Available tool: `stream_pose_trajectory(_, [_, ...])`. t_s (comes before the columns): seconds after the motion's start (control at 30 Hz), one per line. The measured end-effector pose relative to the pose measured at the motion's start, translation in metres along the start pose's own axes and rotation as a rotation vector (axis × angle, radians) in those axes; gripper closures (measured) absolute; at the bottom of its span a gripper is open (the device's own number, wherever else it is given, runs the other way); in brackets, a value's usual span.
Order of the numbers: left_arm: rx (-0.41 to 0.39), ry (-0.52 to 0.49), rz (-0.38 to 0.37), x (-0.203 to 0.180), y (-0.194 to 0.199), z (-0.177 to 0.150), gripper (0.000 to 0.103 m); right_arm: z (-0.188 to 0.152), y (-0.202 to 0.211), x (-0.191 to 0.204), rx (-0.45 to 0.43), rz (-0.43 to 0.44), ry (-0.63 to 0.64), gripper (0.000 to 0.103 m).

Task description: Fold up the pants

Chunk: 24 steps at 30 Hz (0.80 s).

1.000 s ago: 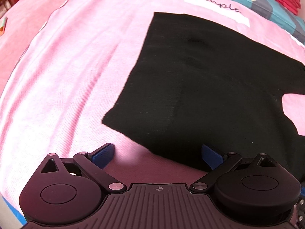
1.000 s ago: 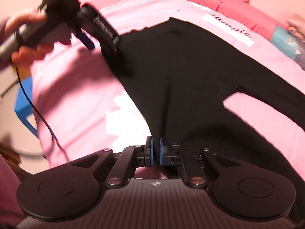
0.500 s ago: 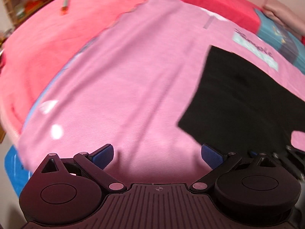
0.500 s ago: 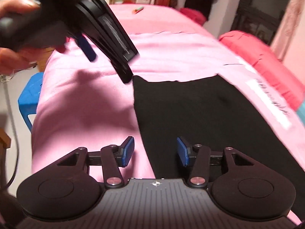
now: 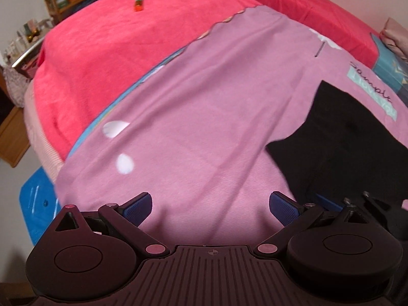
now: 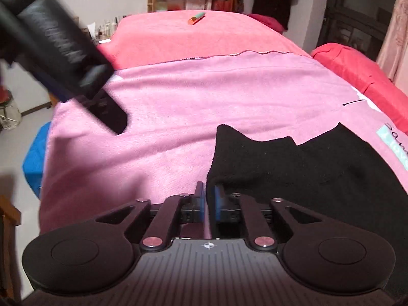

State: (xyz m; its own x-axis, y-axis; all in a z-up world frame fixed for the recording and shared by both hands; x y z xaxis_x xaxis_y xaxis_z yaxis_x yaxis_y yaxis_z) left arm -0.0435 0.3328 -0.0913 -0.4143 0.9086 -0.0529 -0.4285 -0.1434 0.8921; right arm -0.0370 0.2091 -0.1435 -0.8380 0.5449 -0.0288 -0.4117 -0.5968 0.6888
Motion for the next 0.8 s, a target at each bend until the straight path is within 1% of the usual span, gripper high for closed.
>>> stream_pose_trajectory(0.03, [-0.004,-0.010,-0.013,-0.009,0.000,0.003,0.000,-0.002,0.007,-0.008,0.002,0.030,-0.028,0.049])
stream_pose_trajectory(0.1, [-0.020,-0.043,-0.045,-0.029,-0.001,0.009,0.000,-0.011,0.031,-0.027,-0.016,0.083,-0.134,0.049])
stream_pose_trajectory(0.17, [-0.038,-0.086,-0.070,-0.052,-0.007,0.013,0.000,-0.020,0.055,-0.061,-0.021,0.051,-0.253,0.049])
stream_pose_trajectory(0.2, [-0.044,-0.109,-0.083,-0.064,-0.012,0.014,0.000,-0.023,0.064,-0.080,-0.026,0.021,-0.299,0.051])
stream_pose_trajectory(0.23, [-0.044,-0.127,-0.092,-0.074,-0.018,0.013,0.000,-0.024,0.072,-0.099,-0.027,-0.012,-0.334,0.058])
stream_pose_trajectory(0.27, [-0.039,-0.144,-0.102,-0.085,-0.026,0.012,0.000,-0.022,0.075,-0.117,-0.027,-0.041,-0.354,0.062])
stream_pose_trajectory(0.3, [-0.031,-0.164,-0.110,-0.096,-0.034,0.010,0.000,-0.019,0.077,-0.133,-0.030,-0.067,-0.360,0.065])
stream_pose_trajectory(0.33, [-0.016,-0.185,-0.109,-0.103,-0.043,0.006,0.000,-0.014,0.073,-0.147,-0.032,-0.087,-0.350,0.069])
stream_pose_trajectory(0.37, [0.001,-0.212,-0.101,-0.109,-0.053,0.001,0.000,-0.009,0.068,-0.156,-0.027,-0.094,-0.331,0.069])
stream_pose_trajectory(0.43, [0.050,-0.252,-0.057,-0.108,-0.073,-0.014,0.000,0.003,0.046,-0.161,0.006,-0.063,-0.283,0.069])
stream_pose_trajectory(0.47, [0.055,-0.245,-0.058,-0.103,-0.078,-0.020,0.000,0.007,0.033,-0.158,0.025,-0.033,-0.257,0.069])
stream_pose_trajectory(0.5, [0.022,-0.229,-0.079,-0.098,-0.075,-0.022,0.000,0.010,0.011,-0.152,0.067,0.008,-0.227,0.070])
stream_pose_trajectory(0.53, [0.022,-0.233,-0.079,-0.096,-0.075,-0.024,0.000,0.008,-0.008,-0.142,0.092,0.032,-0.198,0.074])
stream_pose_trajectory(0.57, [0.020,-0.244,-0.072,-0.096,-0.075,-0.025,0.000,0.009,-0.027,-0.134,0.104,0.041,-0.173,0.074])
stream_pose_trajectory(0.6, [0.019,-0.248,-0.067,-0.096,-0.075,-0.025,0.000,0.015,-0.043,-0.128,0.063,0.026,-0.141,0.073])
stream_pose_trajectory(0.63, [0.022,-0.246,-0.062,-0.097,-0.076,-0.025,0.000,0.024,-0.053,-0.124,0.000,0.010,-0.097,0.073])
stream_pose_trajectory(0.67, [0.023,-0.244,-0.058,-0.097,-0.078,-0.024,0.000,0.030,-0.063,-0.122,-0.027,0.001,-0.089,0.072])
stream_pose_trajectory(0.7, [0.024,-0.245,-0.058,-0.097,-0.079,-0.023,0.000,0.035,-0.068,-0.126,-0.035,0.004,-0.138,0.072])
stream_pose_trajectory(0.73, [0.024,-0.247,-0.060,-0.095,-0.079,-0.022,0.000,0.038,-0.069,-0.131,-0.012,0.023,-0.199,0.072])
stream_pose_trajectory(0.77, [0.024,-0.247,-0.066,-0.095,-0.080,-0.020,0.000,0.040,-0.064,-0.135,0.015,0.046,-0.235,0.073])
stream_pose_trajectory(0.8, [0.021,-0.247,-0.071,-0.094,-0.081,-0.019,0.000,0.040,-0.053,-0.141,0.011,0.054,-0.250,0.073])
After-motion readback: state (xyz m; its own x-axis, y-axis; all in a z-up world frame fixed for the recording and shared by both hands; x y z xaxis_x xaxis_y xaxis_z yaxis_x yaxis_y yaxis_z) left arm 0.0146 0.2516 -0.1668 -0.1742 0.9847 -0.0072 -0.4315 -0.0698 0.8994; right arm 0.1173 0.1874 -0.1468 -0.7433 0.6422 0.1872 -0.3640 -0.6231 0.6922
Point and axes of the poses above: each gripper's, at about its wrist camera, not at the fingertips, and y roughly against the way its jaws point, x to its left, z to its top, the point moved 7 cm from there along -y, roughly the way its jaws point, and after that the axes turned 1 degree about -x, right-handed, at the moved point
